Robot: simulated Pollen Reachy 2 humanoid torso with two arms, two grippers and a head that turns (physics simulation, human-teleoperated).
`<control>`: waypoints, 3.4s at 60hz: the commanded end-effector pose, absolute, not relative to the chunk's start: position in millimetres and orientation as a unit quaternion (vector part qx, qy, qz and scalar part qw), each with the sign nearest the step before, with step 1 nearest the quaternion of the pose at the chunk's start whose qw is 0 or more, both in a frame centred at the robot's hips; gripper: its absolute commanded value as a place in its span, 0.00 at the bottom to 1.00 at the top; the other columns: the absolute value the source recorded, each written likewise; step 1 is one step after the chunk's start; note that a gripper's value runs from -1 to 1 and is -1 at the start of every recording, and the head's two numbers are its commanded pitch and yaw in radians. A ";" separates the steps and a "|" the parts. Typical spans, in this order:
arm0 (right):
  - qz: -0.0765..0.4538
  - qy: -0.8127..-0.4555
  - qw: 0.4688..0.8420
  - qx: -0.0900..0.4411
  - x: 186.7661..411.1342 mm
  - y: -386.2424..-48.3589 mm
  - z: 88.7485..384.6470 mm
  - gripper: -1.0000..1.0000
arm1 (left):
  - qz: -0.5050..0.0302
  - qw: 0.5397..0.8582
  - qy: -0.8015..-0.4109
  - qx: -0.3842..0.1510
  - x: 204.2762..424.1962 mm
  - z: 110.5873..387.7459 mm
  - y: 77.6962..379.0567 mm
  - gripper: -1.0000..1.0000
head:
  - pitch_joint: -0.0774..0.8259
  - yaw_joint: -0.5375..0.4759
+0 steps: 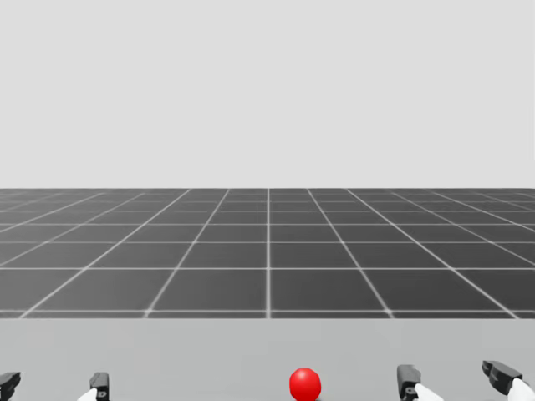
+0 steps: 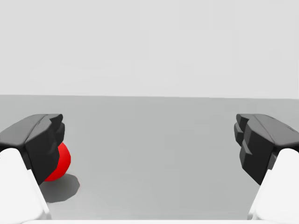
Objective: Watch the red light. When it turns green, pick up the object.
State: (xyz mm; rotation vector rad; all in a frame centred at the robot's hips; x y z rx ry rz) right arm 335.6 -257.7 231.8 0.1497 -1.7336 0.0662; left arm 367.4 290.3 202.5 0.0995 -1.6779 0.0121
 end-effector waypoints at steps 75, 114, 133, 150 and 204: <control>0.018 -0.756 0.653 0.048 340.1 -260.3 224.4 0.00 | -0.012 0.669 -0.741 0.059 369.6 198.8 290.9 0.00 | 0.59 0.46; 0.020 -0.756 0.653 0.047 340.6 -259.1 224.5 0.00 | -0.016 0.670 -0.740 0.059 370.1 197.8 289.6 0.00 | 0.59 0.46; 0.021 -0.756 0.653 0.046 340.5 -259.6 224.4 0.00 | -0.019 0.671 -0.739 0.062 370.4 196.8 288.7 0.00 | 0.59 0.47; 0.021 -0.756 0.653 0.045 341.0 -259.6 224.3 0.00 | -0.019 0.671 -0.738 0.062 370.6 196.4 288.8 0.00 | 0.58 0.46; 0.026 -0.758 0.650 0.037 340.5 -259.2 223.9 0.00 | -0.023 0.671 -0.738 0.065 370.5 195.0 287.6 0.00 | 0.59 0.46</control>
